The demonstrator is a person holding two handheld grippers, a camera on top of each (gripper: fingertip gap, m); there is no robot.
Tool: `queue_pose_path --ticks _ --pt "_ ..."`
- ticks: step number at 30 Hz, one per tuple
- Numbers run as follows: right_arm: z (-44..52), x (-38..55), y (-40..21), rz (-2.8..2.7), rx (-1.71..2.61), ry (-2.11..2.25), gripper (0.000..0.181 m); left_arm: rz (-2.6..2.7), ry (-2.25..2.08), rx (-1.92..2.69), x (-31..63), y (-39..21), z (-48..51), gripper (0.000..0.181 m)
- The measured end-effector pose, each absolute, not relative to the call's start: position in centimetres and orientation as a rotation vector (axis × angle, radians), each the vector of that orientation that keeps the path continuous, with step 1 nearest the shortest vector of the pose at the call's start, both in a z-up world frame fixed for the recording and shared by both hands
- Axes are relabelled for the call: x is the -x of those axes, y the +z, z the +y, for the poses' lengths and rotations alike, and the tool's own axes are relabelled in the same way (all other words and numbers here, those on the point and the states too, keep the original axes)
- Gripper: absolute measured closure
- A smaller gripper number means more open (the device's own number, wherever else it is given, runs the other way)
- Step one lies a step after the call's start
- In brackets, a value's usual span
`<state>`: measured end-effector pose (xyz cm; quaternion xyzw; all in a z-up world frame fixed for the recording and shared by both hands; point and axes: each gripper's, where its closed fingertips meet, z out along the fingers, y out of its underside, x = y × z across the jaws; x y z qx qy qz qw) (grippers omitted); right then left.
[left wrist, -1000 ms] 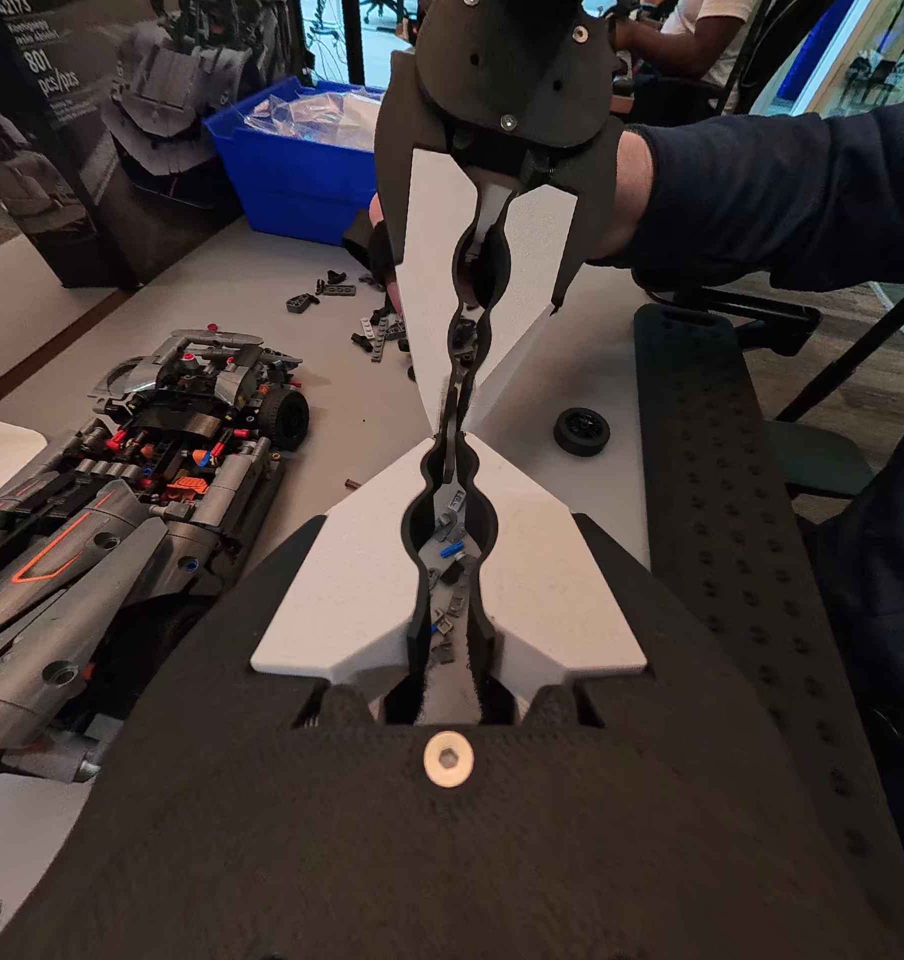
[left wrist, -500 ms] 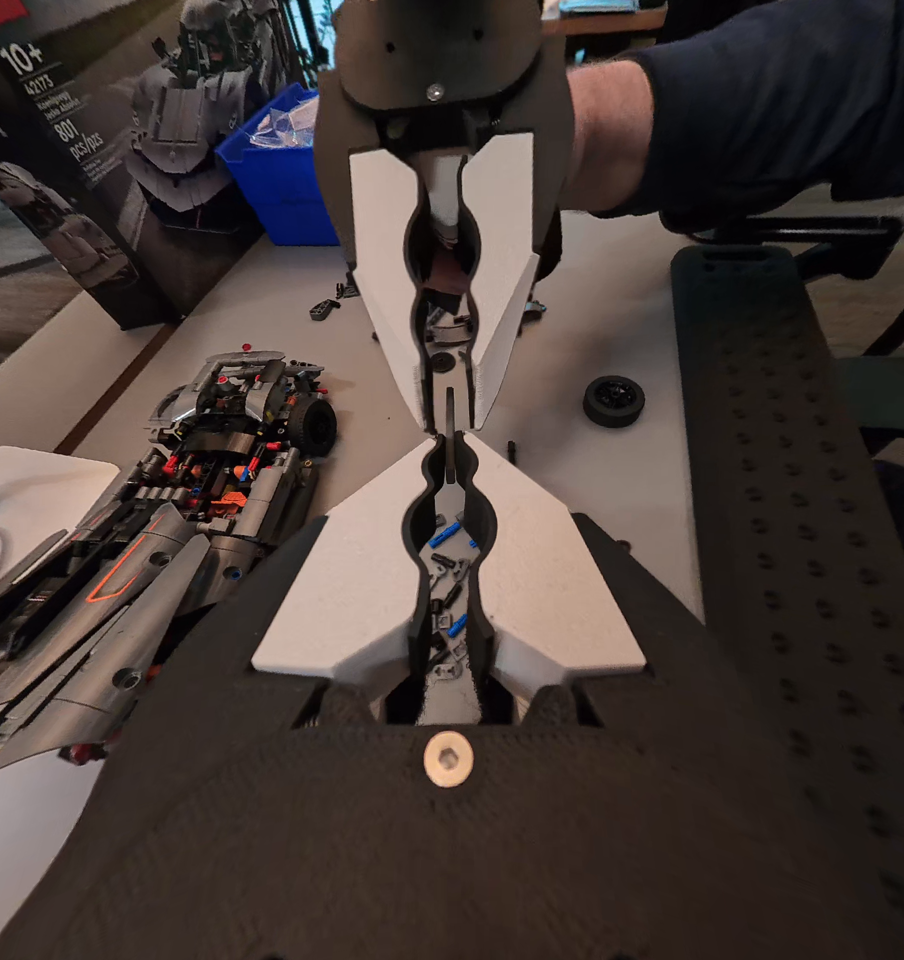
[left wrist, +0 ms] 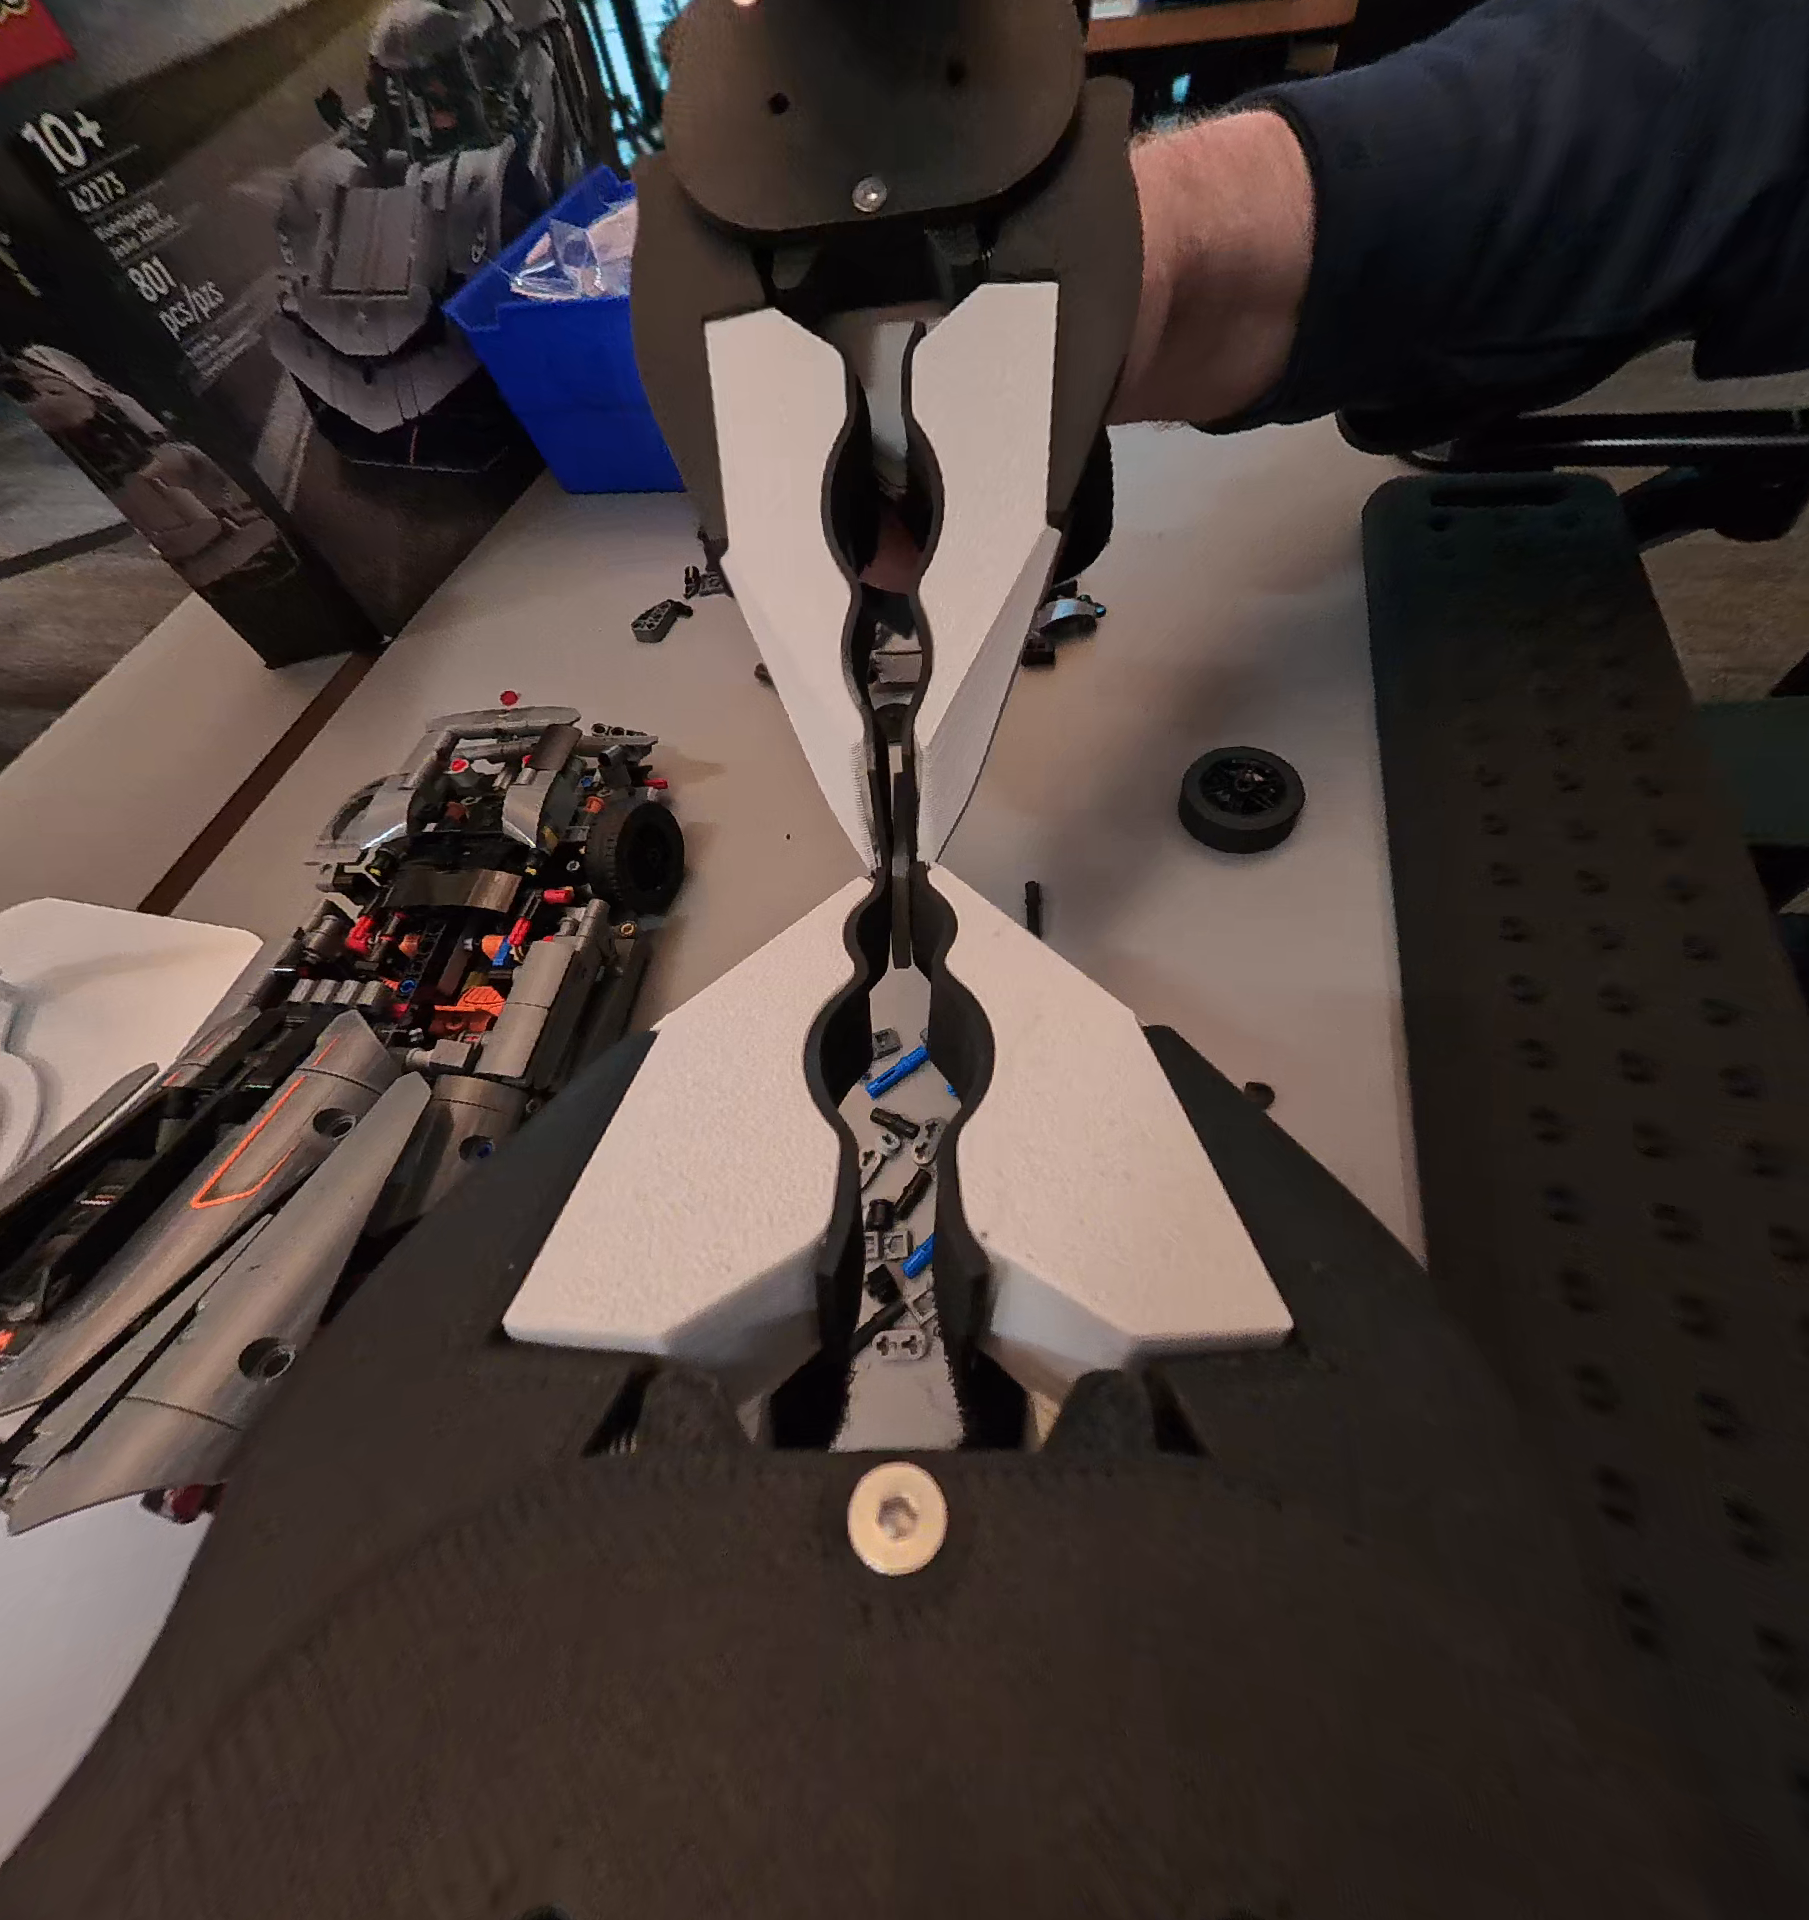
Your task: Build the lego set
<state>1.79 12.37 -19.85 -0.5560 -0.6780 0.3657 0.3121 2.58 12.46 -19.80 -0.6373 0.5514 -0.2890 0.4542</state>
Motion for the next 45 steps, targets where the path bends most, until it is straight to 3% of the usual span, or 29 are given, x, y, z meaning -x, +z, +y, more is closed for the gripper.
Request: queue_pose_path --ticks 10,17,24,38,41,45 --pt "11.9 -2.0 -20.1 -1.796 1.51 1.054 0.174 1.416 -0.581 1.5 -2.7 -19.7 12.2 0.181" --pt "10.9 -2.2 -20.0 -1.791 1.564 1.248 0.164 1.555 -0.23 1.322 -2.9 -19.9 11.6 0.181" --pt "10.2 -2.6 -20.7 -1.868 1.561 1.228 0.164 1.721 0.317 0.997 -3.7 -20.6 10.5 0.181" --pt "10.2 -3.1 -20.7 -1.915 1.534 1.16 0.175 1.697 0.442 0.882 -4.0 -20.4 10.5 0.181" --pt "10.9 -3.5 -21.1 -1.912 1.56 1.114 0.175 1.663 0.436 0.896 -3.7 -20.1 11.1 0.164" --pt "14.1 -5.6 -23.9 -1.958 1.683 0.786 0.176 1.639 0.364 1.004 -2.7 -20.4 12.3 0.155"
